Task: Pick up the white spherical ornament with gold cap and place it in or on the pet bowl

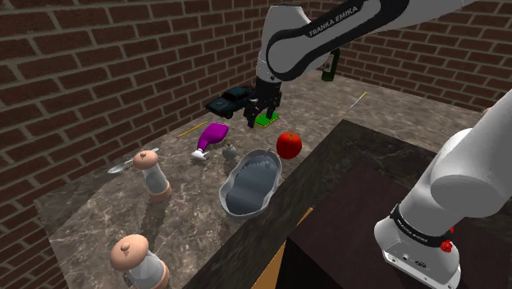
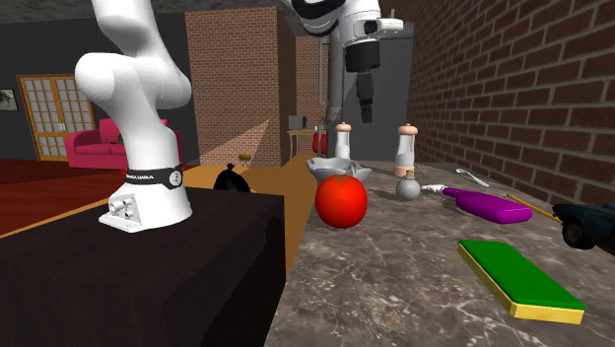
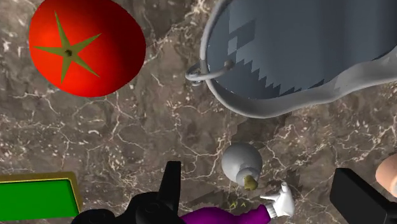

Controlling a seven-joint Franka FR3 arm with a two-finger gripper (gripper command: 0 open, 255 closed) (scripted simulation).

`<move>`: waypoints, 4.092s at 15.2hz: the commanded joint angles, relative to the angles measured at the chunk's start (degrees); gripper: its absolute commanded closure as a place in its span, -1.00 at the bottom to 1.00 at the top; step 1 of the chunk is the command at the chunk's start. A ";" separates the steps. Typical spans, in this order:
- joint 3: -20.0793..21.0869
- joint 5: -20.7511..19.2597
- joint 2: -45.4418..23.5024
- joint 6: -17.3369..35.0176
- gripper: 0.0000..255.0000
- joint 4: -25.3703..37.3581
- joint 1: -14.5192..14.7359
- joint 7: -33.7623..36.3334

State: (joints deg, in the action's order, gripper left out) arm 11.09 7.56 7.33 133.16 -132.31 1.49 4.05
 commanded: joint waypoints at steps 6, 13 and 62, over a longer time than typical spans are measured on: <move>1.56 -6.10 -15.36 9.33 -1.00 8.86 1.32 6.99; 0.37 -10.73 -25.95 14.10 -1.00 16.04 3.49 11.20; 1.29 -8.34 -18.24 -0.80 1.00 23.39 2.84 9.98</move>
State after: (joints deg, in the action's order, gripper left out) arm 12.37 -0.95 -11.41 133.10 -109.16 4.42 14.19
